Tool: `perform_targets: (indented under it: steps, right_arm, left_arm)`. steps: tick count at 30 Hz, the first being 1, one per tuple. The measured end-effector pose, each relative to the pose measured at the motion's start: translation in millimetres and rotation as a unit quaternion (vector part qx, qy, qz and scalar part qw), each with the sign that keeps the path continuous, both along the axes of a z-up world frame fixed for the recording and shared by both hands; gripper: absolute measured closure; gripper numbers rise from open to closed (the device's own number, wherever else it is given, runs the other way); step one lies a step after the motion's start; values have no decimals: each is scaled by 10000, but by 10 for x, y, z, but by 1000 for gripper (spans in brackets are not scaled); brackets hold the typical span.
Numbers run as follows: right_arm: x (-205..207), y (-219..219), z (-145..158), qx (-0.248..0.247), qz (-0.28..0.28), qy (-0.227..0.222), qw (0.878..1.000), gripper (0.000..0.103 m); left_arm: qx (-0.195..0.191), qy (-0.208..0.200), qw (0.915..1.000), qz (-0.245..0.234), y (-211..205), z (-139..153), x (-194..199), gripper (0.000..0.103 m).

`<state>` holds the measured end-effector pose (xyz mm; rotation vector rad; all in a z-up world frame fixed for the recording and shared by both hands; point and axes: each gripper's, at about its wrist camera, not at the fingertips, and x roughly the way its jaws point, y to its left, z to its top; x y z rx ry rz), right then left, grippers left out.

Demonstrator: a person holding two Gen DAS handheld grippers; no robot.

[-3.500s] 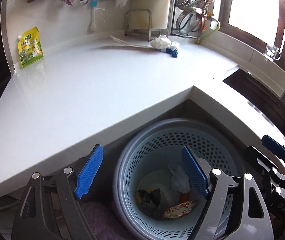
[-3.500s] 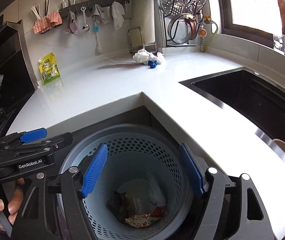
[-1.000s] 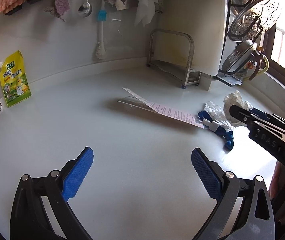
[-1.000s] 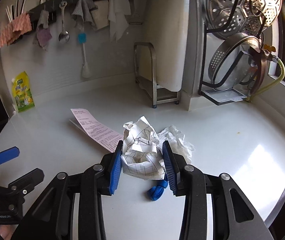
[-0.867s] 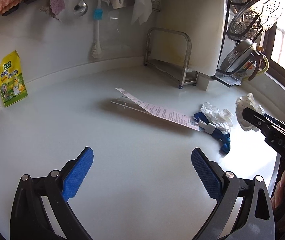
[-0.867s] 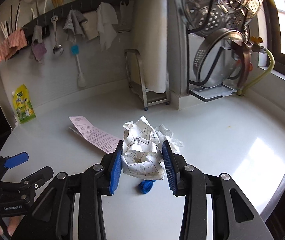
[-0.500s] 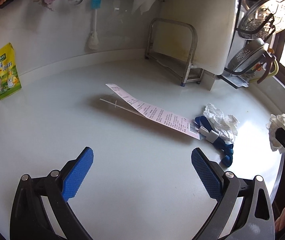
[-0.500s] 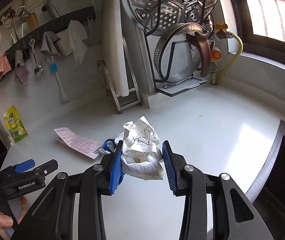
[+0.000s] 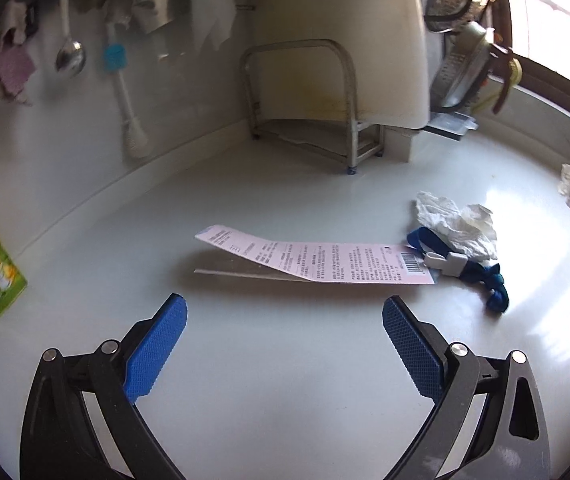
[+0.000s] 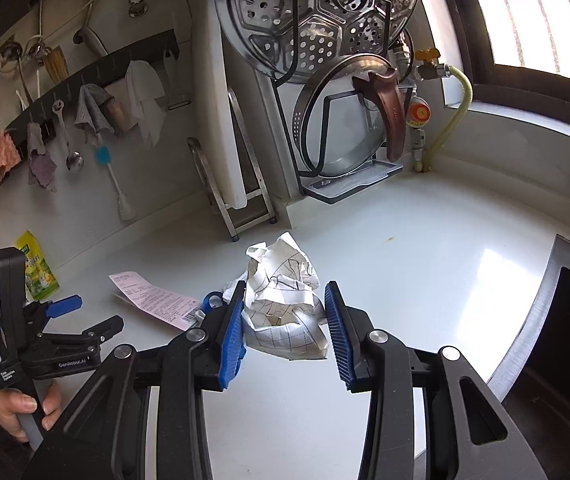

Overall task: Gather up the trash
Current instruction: 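Reach the left tool to the pink receipt and grasp it while the right tool holds the paper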

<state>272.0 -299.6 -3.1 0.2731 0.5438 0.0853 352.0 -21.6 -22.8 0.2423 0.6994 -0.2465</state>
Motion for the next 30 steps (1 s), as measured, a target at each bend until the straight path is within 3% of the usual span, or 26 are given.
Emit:
perform_targets:
  steps: [3, 6, 14, 18, 25, 30]
  right_arm:
    - [5, 19, -14, 35, 52, 43, 10000, 65]
    - [6, 66, -12, 29, 122, 58, 9999, 65]
    - [31, 90, -62, 213, 238, 195, 9993, 65]
    - [38, 114, -73, 275, 300, 223, 9989, 65]
    - [74, 75, -129, 444, 319, 343, 9979, 65]
    - [64, 69, -124, 498, 355, 313, 9976, 65]
  left_arm:
    - [355, -275, 9957, -814, -24, 15, -40, 7]
    - [618, -273, 9869, -1465, -84, -24, -13, 7]
    - [894, -54, 9638, -2512, -225, -162, 238, 7]
    - [805, 182, 9551, -2846, -268, -173, 403, 7]
    - [1001, 503, 9423, -3155, -318, -279, 621, 7]
    - [1002, 616, 9382, -3256, -359, -340, 713, 11]
